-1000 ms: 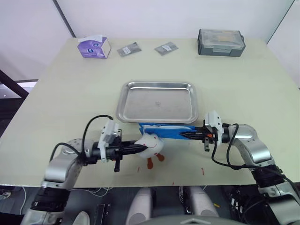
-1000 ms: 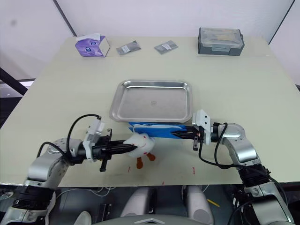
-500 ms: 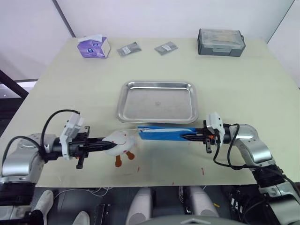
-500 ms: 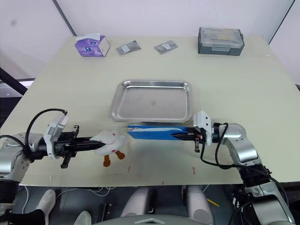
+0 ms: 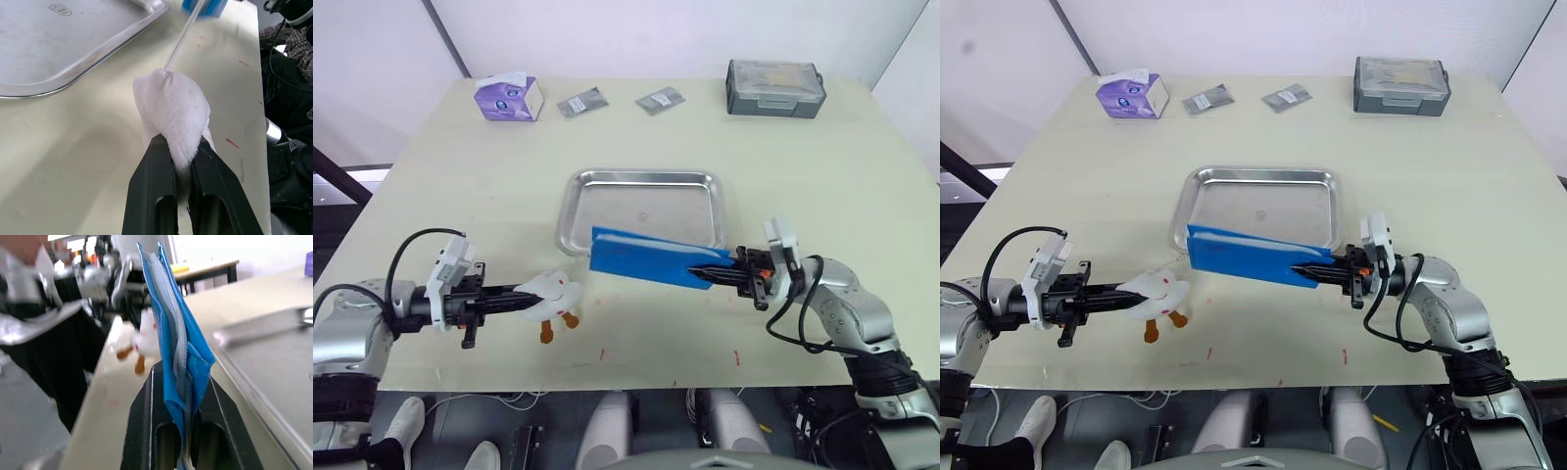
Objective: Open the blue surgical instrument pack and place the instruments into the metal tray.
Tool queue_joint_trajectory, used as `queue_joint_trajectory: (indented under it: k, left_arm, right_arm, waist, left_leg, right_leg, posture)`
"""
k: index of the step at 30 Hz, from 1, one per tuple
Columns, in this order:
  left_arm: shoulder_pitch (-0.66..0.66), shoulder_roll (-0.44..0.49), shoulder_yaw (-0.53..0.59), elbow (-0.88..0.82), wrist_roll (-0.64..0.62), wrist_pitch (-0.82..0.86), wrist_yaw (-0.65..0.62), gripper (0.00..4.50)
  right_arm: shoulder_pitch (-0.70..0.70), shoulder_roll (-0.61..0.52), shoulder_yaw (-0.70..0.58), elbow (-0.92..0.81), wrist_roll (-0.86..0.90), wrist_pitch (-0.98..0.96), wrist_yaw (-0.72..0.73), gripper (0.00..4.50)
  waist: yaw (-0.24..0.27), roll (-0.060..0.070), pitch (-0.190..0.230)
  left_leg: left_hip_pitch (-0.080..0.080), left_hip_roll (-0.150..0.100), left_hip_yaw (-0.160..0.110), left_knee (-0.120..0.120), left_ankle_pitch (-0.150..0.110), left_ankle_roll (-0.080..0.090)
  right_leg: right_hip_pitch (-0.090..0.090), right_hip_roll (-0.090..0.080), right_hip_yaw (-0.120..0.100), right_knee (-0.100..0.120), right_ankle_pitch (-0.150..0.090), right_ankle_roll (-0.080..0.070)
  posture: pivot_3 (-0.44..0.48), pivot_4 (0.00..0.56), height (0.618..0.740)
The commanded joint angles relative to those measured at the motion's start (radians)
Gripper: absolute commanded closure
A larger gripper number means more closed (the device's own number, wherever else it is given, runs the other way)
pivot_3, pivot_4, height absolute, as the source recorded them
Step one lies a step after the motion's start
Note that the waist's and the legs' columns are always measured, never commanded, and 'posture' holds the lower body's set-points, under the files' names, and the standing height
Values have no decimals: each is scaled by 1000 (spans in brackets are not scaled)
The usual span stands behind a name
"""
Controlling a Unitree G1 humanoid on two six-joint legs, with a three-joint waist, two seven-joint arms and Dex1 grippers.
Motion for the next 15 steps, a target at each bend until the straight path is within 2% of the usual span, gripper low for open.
queue_joint_trajectory:
  k: [1,4,6,10,15]
  left_arm:
    - [6,2,23,-31,-19,10,-23,4488]
    - [7,0,23,-44,-21,16,-19,4488]
    - [8,7,27,-50,-26,22,-19,4488]
    - [14,52,22,-59,-30,69,-46,4488]
    - [17,141,-14,-59,-77,158,-61,4488]
  right_arm:
    - [-31,35,-66,-73,121,62,-53,4500]
    - [-51,55,-84,-81,155,98,-93,4500]
    - [-53,38,-63,-84,117,84,-78,4500]
    - [-55,-17,-2,-59,-1,16,-26,4500]
    - [-78,-38,71,30,-175,-158,23,4500]
  waist:
    - [0,0,0]
    - [0,0,0]
    - [0,0,0]
    - [0,0,0]
    - [-3,1,1]
  left_leg:
    - [0,0,0,0,0,0]
    - [0,0,0,0,0,0]
    - [0,0,0,0,0,0]
    - [0,0,0,0,0,0]
    - [0,-1,1,0,0,0]
  right_leg:
    - [0,0,0,0,0,0]
    - [0,0,0,0,0,0]
    - [0,0,0,0,0,0]
    - [0,0,0,0,0,0]
    - [0,1,0,0,0,0]
  posture:
    - [0,150,734]
    - [0,150,734]
    - [0,150,734]
    - [0,150,734]
    - [0,150,734]
